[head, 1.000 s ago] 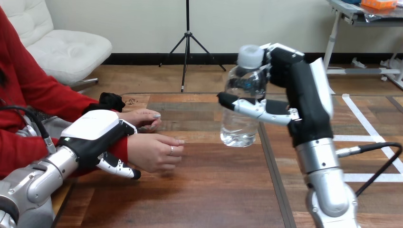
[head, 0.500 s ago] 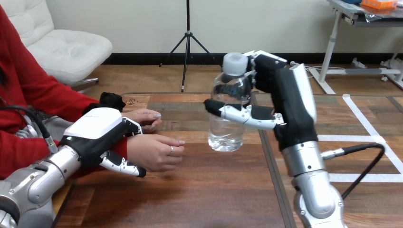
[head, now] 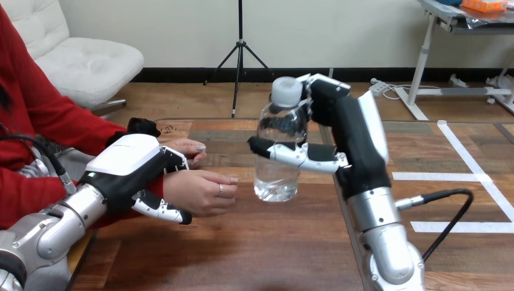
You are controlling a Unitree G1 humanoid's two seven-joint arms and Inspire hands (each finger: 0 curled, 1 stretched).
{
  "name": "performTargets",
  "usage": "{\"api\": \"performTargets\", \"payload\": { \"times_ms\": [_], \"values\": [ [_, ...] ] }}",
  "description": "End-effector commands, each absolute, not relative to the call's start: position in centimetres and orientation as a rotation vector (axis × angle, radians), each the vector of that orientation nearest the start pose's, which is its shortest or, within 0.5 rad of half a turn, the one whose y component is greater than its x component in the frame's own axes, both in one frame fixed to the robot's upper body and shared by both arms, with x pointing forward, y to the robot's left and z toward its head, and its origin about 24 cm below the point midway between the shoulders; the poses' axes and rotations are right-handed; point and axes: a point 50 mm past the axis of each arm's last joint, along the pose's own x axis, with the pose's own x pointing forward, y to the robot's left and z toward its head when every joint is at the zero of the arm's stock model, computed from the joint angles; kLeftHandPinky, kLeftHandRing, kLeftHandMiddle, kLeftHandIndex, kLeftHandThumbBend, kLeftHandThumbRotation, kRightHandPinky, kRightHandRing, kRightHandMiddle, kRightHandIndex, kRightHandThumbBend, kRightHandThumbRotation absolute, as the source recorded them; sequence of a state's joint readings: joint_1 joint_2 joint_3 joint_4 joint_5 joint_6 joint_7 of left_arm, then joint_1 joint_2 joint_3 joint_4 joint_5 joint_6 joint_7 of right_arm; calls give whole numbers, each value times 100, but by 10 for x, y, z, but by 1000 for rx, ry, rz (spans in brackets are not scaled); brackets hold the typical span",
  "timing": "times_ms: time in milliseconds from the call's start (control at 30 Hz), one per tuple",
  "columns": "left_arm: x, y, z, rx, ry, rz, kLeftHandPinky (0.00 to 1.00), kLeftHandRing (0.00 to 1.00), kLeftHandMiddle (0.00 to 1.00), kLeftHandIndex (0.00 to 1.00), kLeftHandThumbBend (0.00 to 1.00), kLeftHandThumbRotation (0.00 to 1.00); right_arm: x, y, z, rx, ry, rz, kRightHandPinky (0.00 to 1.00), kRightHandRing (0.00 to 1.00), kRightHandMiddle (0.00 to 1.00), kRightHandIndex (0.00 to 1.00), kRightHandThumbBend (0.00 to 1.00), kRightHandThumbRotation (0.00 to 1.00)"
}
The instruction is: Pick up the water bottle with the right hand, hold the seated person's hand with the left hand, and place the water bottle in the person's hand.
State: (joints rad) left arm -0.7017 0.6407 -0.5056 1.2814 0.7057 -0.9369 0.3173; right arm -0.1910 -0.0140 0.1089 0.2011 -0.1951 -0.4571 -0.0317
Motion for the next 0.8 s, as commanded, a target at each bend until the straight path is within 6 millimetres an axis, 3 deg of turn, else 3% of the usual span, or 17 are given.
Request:
{"api": "performTargets", "payload": {
  "times_ms": [0,767],
  "values": [
    [331,209,70,1151,-434,-512,35,42,49,50,79,28,287,-93,113,-141,-596,183,32,38,53,51,85,0],
    [327,194,80,1070,-520,-567,35,41,49,50,80,21,285,-78,108,-93,-591,216,31,37,52,51,85,0]
  ]
}}
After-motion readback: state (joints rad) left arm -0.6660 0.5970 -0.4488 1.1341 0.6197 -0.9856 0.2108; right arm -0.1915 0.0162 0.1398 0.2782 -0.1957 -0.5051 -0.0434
